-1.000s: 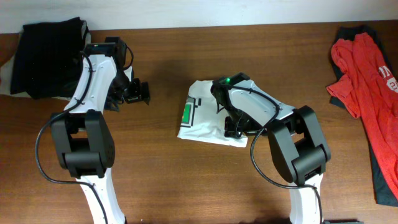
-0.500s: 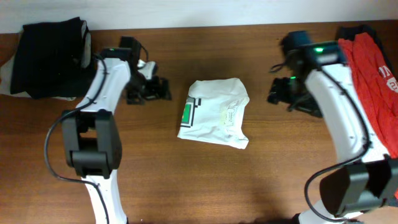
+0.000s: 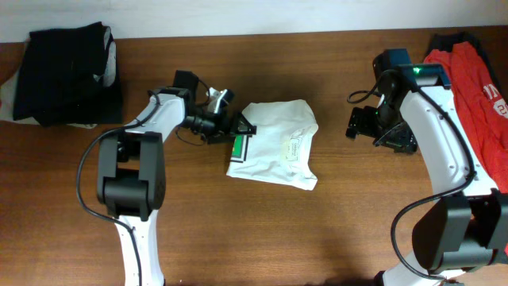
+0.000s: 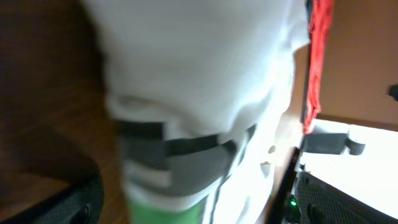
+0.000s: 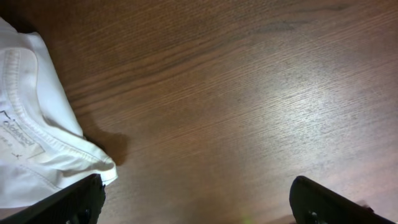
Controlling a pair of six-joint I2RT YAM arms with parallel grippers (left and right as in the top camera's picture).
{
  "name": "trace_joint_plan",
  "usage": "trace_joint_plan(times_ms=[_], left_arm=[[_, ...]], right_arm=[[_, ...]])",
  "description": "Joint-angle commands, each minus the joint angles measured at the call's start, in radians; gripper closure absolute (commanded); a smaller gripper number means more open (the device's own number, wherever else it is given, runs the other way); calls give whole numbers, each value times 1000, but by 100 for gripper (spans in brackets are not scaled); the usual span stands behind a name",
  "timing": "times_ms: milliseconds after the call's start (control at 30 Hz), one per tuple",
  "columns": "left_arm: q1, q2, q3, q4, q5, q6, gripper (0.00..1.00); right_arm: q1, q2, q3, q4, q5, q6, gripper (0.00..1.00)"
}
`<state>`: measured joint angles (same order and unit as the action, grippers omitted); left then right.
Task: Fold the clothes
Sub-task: 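Grasp the folded white shirt with the left gripper and carry it left, then lower the white shirt onto the dark clothes stack and release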
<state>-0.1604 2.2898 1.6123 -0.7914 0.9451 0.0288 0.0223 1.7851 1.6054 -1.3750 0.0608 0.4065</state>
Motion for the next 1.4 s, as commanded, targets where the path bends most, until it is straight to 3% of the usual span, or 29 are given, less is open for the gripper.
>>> trace_joint_plan(times_ms=[0, 133, 167, 233, 267, 367, 567, 767, 967, 1167, 1367], left_arm=[[-82, 100, -28, 14, -44, 21, 1], [-161, 102, -28, 57, -163, -37, 1], [-171, 102, -28, 63, -208, -67, 7], [-186, 102, -28, 88, -304, -136, 46], [-187, 102, -28, 97, -327, -160, 71], [-184, 102, -27, 111, -345, -174, 98], [-141, 102, 68, 63, -513, -155, 99], [-14, 102, 317, -111, -752, 8, 99], [177, 102, 488, -164, -915, 127, 99], [341, 102, 636, -251, -852, 169, 99], [409, 102, 890, -344, -832, 167, 99]], right_arm=[[-3, -2, -32, 19, -6, -10, 1], [-3, -2, -60, 29, -5, -10, 1], [-3, -2, -64, 30, -5, -10, 2], [-3, -2, -65, 29, -5, -10, 1], [-3, -2, -65, 29, -5, -10, 1], [-3, -2, -65, 29, -5, -10, 1], [-3, 0, -65, 14, -5, -11, 1], [-3, 0, -83, 3, -5, -10, 1], [-3, 0, -173, 28, -5, -10, 1], [-3, 1, -232, 93, -51, -6, 1], [-3, 1, -232, 92, -74, -6, 1]])
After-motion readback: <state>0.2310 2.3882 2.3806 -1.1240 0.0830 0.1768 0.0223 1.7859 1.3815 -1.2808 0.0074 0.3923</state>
